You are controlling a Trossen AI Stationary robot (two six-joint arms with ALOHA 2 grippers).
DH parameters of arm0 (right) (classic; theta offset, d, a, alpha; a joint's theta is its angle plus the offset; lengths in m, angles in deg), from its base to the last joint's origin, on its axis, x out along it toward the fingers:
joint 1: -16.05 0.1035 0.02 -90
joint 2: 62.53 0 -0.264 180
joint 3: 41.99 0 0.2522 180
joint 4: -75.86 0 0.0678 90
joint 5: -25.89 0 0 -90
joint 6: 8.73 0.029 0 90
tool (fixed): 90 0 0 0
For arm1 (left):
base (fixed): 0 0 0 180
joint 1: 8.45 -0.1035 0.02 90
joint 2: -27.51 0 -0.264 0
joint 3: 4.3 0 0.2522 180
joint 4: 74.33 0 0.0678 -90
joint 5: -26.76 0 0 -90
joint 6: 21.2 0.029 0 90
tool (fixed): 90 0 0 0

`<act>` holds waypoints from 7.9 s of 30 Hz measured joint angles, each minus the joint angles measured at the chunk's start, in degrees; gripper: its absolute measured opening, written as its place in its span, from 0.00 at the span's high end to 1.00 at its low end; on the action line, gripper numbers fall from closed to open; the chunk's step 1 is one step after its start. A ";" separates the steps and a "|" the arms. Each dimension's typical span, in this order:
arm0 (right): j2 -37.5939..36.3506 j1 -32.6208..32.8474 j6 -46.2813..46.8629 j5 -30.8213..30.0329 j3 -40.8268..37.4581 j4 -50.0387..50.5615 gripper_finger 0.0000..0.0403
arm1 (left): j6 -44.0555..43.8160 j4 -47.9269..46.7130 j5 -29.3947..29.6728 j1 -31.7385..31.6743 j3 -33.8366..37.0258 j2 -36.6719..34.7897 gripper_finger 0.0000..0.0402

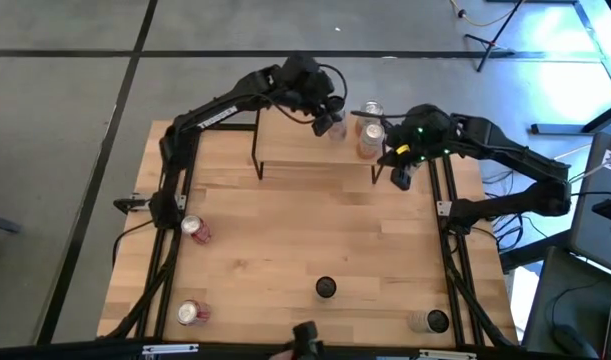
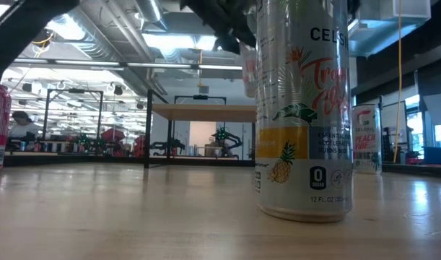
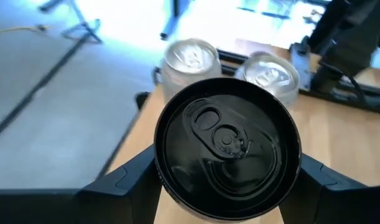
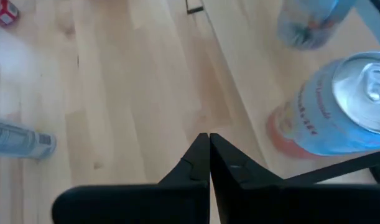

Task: Place canned beverage on shelf
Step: Put the left white pink soda can on the shelf, then put the white pink soda can aligned with the other white pink soda can on the shelf

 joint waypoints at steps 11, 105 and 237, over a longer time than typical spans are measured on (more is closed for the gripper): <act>-0.57 0.00 0.21 -0.19 -1.12 -2.00 0.99 | 1.37 3.58 -3.76 -2.66 -0.02 4.31 0.43; -2.18 -3.55 38.45 -28.84 -5.45 19.05 0.21 | -19.60 5.48 14.32 29.41 46.58 -43.70 0.17; 22.48 4.81 7.73 -22.92 27.11 1.68 0.45 | -11.80 5.24 19.08 23.42 46.35 -45.88 0.17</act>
